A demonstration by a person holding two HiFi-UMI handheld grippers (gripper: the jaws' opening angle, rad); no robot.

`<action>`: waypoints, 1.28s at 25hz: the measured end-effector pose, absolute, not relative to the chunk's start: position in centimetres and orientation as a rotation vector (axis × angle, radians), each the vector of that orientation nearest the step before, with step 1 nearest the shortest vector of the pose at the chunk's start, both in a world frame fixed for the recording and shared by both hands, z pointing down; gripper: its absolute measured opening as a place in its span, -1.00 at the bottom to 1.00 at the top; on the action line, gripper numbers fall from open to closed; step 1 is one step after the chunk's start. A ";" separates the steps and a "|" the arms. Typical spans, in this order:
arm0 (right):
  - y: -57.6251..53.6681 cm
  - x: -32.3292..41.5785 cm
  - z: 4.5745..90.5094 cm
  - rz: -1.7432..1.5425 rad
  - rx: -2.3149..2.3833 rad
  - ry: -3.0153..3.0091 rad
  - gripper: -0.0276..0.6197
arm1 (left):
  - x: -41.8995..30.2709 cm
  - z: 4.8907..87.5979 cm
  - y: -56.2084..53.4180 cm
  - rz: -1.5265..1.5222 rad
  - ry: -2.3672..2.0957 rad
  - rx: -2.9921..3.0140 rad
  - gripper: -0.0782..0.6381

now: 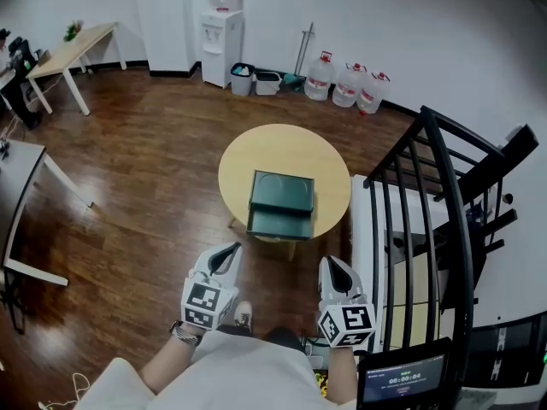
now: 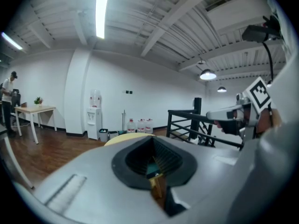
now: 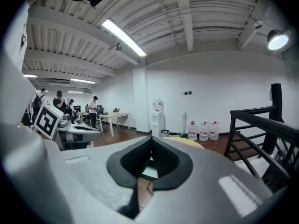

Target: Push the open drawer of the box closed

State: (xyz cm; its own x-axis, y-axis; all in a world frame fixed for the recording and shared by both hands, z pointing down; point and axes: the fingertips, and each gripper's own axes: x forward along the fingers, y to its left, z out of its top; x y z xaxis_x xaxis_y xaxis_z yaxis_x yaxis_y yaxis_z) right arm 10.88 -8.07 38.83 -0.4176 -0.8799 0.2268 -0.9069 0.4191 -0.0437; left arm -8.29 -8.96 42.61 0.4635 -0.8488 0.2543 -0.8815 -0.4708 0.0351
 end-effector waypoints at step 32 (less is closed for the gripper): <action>-14.8 15.6 58.4 0.547 1.365 -2.302 -0.29 | -8.2 62.5 -14.6 0.673 -1.514 2.351 -0.29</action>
State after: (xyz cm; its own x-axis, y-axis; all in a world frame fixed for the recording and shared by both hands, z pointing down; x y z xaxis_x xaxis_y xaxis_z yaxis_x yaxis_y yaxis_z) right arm 15.62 -14.82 58.45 -0.4384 -0.7276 0.5276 -0.8872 0.4442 -0.1245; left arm -8.25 -14.63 62.51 0.3478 -0.7839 0.5144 -0.9069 -0.4204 -0.0274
